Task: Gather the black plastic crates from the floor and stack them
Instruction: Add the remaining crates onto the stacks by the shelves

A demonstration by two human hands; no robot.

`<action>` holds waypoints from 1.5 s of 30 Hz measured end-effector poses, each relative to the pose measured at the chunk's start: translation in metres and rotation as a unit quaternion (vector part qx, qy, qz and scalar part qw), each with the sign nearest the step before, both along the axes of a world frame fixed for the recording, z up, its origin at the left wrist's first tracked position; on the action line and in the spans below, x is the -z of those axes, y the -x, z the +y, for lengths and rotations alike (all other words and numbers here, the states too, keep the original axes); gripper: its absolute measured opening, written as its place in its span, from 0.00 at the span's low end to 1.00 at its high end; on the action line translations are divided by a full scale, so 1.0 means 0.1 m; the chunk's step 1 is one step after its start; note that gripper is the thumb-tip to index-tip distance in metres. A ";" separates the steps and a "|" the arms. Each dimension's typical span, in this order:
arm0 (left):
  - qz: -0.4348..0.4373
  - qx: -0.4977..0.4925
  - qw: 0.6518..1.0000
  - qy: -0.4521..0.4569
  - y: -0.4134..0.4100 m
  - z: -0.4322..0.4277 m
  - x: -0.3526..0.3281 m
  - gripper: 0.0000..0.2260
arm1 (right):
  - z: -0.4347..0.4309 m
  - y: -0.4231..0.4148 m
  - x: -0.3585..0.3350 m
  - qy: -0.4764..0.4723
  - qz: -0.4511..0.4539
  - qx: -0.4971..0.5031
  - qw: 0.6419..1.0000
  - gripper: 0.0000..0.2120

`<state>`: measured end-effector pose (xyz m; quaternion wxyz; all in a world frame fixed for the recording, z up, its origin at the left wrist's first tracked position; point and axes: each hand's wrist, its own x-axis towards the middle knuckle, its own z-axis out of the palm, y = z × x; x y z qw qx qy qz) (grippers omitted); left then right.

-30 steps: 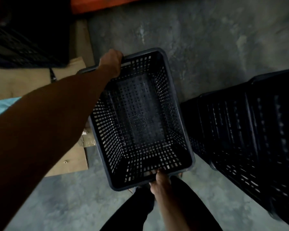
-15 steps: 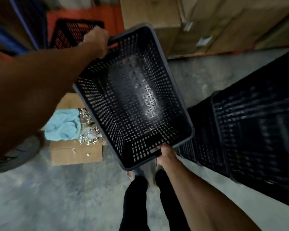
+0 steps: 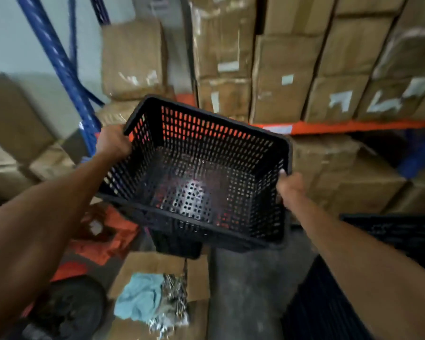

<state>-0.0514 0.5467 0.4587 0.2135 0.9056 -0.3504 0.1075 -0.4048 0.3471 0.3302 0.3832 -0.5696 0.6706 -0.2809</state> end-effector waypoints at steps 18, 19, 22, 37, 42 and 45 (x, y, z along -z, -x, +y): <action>-0.062 -0.070 0.972 0.214 2.60 -0.25 -1.28 0.19 | -0.82 2.53 -2.99 0.381 0.119 0.009 0.917 0.22; -0.073 -0.064 0.971 0.216 2.83 -0.31 -1.32 0.19 | -0.88 2.79 -3.04 0.394 0.127 0.006 0.910 0.22; -0.114 -0.033 0.964 0.236 3.55 -0.51 -1.32 0.19 | -1.05 3.62 -3.15 0.427 0.159 -0.028 0.890 0.22; -0.120 0.025 0.989 0.088 5.70 -0.92 -1.51 0.17 | -1.25 6.12 -2.99 0.363 0.225 -0.056 0.902 0.24; -0.096 0.042 0.992 0.075 6.00 -0.86 -1.39 0.15 | -1.30 6.42 -2.84 0.307 0.188 -0.099 0.928 0.19; -0.100 0.041 0.992 0.058 6.08 -0.79 -1.25 0.15 | -1.26 6.49 -2.73 0.288 0.192 -0.110 0.932 0.21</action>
